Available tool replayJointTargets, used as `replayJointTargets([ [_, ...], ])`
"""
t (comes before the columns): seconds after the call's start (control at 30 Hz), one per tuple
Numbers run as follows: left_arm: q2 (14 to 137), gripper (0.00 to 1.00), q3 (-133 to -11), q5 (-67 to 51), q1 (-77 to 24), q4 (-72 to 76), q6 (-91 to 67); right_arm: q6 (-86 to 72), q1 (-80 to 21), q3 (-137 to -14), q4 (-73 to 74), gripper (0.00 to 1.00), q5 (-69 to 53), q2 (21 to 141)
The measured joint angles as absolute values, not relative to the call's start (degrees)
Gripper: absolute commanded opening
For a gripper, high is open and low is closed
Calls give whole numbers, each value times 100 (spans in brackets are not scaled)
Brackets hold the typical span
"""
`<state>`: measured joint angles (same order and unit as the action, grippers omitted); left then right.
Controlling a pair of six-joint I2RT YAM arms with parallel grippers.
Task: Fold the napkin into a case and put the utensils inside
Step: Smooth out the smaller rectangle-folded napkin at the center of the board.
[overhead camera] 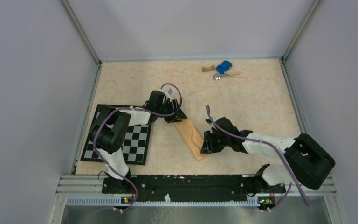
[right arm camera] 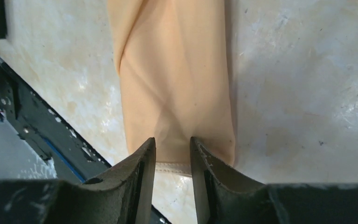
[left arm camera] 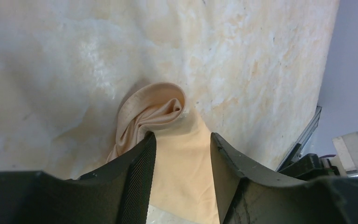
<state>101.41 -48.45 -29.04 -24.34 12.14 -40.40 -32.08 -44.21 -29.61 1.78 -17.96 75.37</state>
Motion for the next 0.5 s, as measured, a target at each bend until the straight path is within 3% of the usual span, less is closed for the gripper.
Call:
replayJointTargets([
  [0.2, 10385, 56, -5312, -2902, -2432, 965, -3780, -3214, -4528, -2956, 607, 36, -1500, 7334],
  [0.5, 9743, 57, -5345, -3109, -2506, 888, -3824, -3352, -4818, -3345, 563, 36, -1623, 7273],
])
